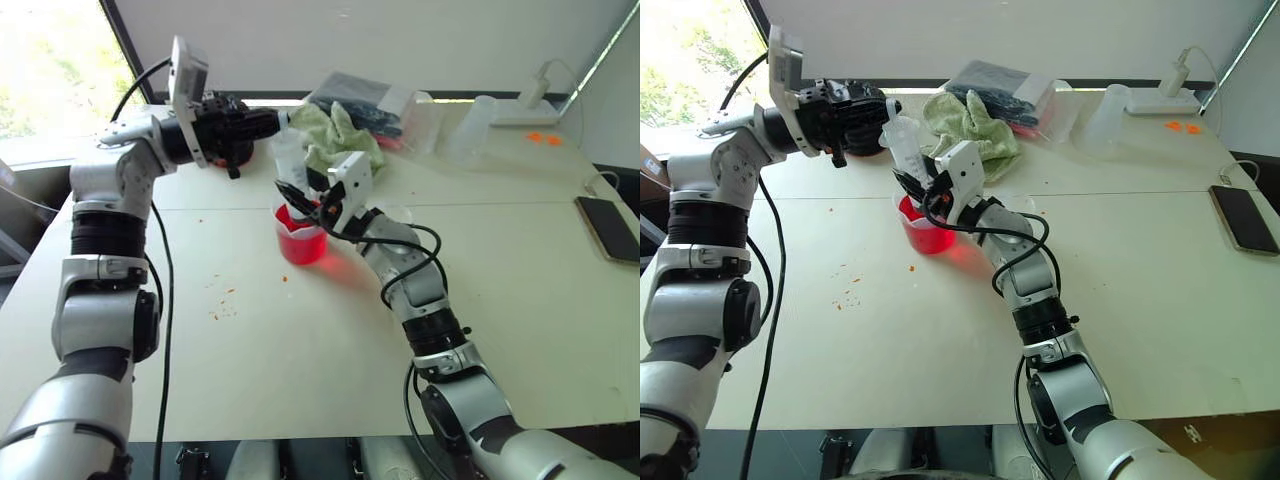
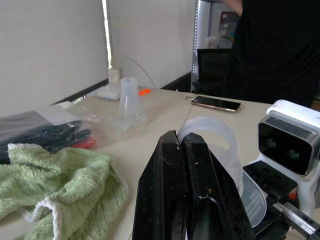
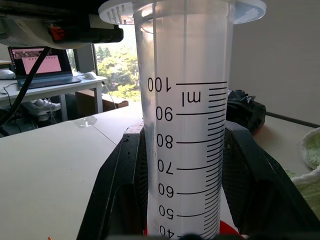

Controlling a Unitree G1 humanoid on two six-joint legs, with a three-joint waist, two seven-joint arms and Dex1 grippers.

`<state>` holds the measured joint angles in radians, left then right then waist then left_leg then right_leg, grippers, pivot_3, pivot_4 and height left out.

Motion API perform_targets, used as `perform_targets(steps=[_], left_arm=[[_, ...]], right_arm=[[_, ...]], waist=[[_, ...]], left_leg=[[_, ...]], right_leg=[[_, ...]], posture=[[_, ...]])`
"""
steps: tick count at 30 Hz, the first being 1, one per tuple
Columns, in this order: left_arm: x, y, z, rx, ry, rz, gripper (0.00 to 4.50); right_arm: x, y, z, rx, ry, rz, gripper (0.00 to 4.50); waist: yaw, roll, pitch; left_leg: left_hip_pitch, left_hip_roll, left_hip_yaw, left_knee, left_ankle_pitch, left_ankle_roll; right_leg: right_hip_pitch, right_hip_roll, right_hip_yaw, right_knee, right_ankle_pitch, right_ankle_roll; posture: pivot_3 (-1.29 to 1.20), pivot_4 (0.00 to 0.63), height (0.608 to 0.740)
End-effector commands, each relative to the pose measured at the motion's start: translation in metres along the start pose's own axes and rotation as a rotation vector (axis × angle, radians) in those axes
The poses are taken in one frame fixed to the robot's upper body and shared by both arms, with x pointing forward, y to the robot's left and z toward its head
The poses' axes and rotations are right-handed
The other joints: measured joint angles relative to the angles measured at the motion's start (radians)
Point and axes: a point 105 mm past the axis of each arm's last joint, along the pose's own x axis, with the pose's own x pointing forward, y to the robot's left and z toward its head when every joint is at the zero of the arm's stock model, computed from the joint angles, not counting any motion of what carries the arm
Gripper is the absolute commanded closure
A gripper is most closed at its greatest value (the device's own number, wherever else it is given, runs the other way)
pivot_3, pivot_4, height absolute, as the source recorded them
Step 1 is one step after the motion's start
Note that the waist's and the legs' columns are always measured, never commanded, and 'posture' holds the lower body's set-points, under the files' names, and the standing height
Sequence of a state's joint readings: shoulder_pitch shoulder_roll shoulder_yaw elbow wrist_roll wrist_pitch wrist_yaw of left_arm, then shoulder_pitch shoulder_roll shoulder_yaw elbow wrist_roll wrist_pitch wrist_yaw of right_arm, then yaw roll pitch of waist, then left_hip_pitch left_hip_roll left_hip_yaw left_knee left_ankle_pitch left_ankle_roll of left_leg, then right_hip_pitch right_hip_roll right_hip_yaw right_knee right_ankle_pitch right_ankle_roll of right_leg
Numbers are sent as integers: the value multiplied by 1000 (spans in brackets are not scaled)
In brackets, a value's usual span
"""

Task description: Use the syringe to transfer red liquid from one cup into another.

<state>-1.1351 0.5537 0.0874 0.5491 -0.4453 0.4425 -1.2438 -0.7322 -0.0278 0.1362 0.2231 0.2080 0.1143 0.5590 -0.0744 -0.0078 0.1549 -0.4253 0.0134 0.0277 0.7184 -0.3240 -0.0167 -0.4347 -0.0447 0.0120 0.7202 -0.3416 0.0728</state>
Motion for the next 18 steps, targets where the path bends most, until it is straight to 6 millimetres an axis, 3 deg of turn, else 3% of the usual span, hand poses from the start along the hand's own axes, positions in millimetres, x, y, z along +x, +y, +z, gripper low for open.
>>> perform_targets(steps=[1,9,18], left_arm=[[0,-2,13,35,-22,-8,4477],[0,-7,15,27,-21,-36,4477],[4,-8,39,-7,-119,-35,4477]], right_arm=[[6,11,16,-26,-59,47,3100],[6,12,16,-23,-62,51,3100],[5,14,13,-10,-60,55,3100]], waist=[[0,0,0],[1,0,0],[1,0,0]], left_leg=[[0,0,0,0,0,0],[0,0,0,0,0,0],[0,0,0,0,0,0]], right_leg=[[0,0,0,0,0,0],[0,0,0,0,0,0],[0,0,0,0,0,0]], posture=[[0,150,711],[0,150,711],[0,150,711]])
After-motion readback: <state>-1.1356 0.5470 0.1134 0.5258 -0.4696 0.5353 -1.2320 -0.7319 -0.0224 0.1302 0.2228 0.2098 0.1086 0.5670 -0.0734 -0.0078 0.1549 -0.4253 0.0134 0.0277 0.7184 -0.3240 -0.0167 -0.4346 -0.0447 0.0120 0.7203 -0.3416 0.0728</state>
